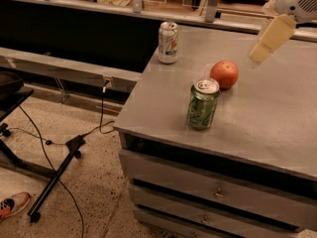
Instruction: Move apple near 7up can
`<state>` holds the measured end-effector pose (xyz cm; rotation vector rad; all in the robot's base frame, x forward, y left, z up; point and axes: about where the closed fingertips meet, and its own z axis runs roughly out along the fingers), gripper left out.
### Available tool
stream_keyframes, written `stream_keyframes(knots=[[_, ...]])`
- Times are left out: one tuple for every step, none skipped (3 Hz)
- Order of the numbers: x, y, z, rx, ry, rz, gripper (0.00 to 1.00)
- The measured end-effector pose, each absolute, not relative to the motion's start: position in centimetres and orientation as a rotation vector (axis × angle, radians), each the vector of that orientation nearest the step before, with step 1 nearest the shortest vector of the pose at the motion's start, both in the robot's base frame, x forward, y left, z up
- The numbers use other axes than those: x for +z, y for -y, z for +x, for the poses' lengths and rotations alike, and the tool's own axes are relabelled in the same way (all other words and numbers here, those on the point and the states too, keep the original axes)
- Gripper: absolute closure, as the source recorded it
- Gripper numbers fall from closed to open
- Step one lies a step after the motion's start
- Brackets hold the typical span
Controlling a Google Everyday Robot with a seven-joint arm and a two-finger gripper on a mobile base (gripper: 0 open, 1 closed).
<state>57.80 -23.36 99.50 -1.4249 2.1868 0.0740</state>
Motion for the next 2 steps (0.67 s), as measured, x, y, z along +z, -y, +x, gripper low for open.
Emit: stream_keyframes(knots=[[98.4, 23.0, 60.0, 0.120, -2.147, -1.375, 0.00], [95.7, 22.4, 61.7, 0.136, -2.123, -1.346, 0.00]])
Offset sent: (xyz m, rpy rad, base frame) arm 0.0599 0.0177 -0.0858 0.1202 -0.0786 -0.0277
